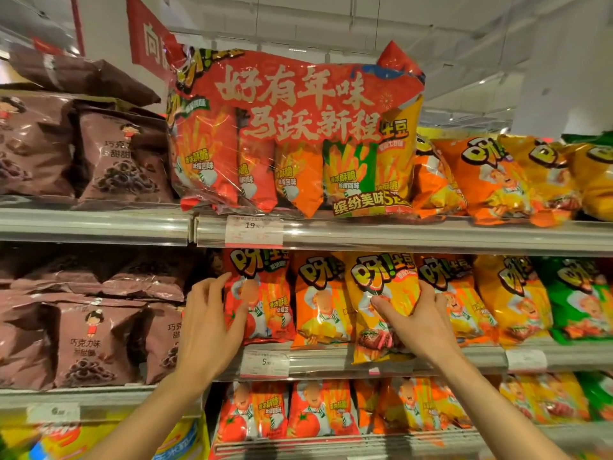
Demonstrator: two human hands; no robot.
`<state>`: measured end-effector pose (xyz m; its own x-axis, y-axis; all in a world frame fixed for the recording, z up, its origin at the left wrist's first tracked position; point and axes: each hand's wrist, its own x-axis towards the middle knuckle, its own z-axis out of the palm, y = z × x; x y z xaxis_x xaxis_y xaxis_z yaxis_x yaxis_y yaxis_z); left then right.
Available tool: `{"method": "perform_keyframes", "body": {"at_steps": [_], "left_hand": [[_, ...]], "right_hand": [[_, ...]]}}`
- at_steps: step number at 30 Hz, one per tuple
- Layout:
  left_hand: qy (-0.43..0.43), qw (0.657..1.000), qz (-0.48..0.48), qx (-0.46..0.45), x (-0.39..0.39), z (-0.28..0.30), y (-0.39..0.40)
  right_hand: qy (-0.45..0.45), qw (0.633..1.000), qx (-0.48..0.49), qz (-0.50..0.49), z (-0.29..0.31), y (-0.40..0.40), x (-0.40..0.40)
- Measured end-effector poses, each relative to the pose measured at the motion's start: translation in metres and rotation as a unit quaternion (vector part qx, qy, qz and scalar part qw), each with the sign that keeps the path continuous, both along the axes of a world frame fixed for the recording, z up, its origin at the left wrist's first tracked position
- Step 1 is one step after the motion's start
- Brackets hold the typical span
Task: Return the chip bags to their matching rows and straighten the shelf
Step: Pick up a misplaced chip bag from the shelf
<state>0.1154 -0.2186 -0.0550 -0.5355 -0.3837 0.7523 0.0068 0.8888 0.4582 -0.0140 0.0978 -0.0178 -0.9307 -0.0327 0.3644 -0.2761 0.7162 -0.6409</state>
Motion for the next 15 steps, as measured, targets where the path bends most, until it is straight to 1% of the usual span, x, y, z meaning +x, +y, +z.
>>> {"method": "perform_keyframes", "body": {"at_steps": [2, 4, 6, 8, 12, 15], "left_hand": [[0.022, 0.999, -0.020, -0.046, -0.001, 0.005, 0.015], [0.016, 0.994, -0.052, -0.090, -0.005, 0.010, 0.035], [-0.006, 0.985, -0.085, -0.148, -0.014, 0.012, 0.057], [-0.046, 0.970, -0.105, -0.214, -0.027, 0.010, 0.077], [-0.131, 0.946, -0.085, -0.283, -0.047, 0.007, 0.102], [-0.164, 0.941, -0.067, -0.289, -0.053, 0.005, 0.105]], "right_hand": [[0.003, 1.000, 0.004, -0.015, 0.002, 0.009, -0.005], [0.015, 0.999, 0.013, -0.029, 0.005, 0.018, -0.011], [0.032, 0.998, 0.029, -0.042, 0.006, 0.023, -0.018], [0.046, 0.997, 0.043, -0.054, 0.006, 0.022, -0.025], [0.068, 0.993, 0.066, -0.073, 0.003, 0.011, -0.039], [0.086, 0.987, 0.100, -0.088, -0.003, 0.003, -0.045]]}}
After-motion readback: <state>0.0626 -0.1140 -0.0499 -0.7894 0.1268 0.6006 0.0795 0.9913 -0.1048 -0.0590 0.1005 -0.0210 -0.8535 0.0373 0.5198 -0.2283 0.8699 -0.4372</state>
